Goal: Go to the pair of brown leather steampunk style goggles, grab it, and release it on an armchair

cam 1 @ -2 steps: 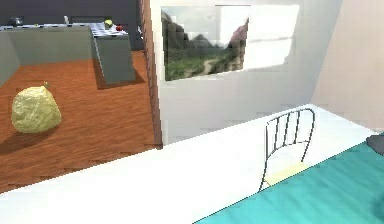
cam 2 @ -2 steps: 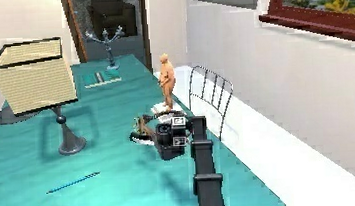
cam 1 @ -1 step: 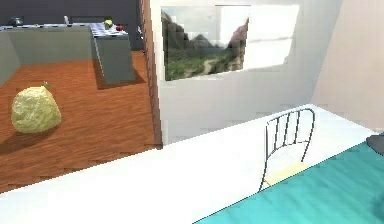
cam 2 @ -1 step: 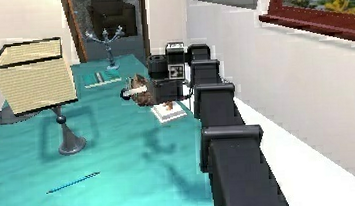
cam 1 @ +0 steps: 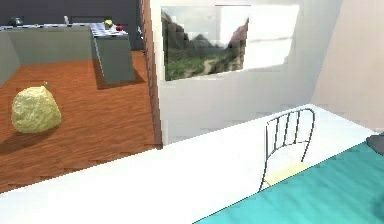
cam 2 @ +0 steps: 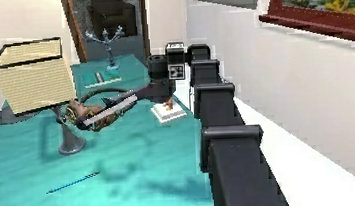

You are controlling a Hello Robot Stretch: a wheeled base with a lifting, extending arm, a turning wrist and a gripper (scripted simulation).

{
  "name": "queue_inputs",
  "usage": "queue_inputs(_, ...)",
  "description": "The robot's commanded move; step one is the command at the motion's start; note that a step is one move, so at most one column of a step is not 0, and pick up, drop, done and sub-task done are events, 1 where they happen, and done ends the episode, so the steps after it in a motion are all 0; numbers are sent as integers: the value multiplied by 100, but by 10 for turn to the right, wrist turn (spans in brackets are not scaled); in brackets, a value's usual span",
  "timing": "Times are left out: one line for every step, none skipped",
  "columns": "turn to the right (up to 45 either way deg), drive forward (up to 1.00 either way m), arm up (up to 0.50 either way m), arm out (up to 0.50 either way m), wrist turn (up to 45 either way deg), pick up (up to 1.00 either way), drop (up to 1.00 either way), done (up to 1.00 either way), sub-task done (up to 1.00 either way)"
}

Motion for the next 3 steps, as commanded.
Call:
queue_inputs(0,0,0,0,-450,0,0,0,0)
queue_inputs(0,0,0,0,-150,0,0,0,0)
queue_inputs(0,0,0,-28,0,0,0,0,0)
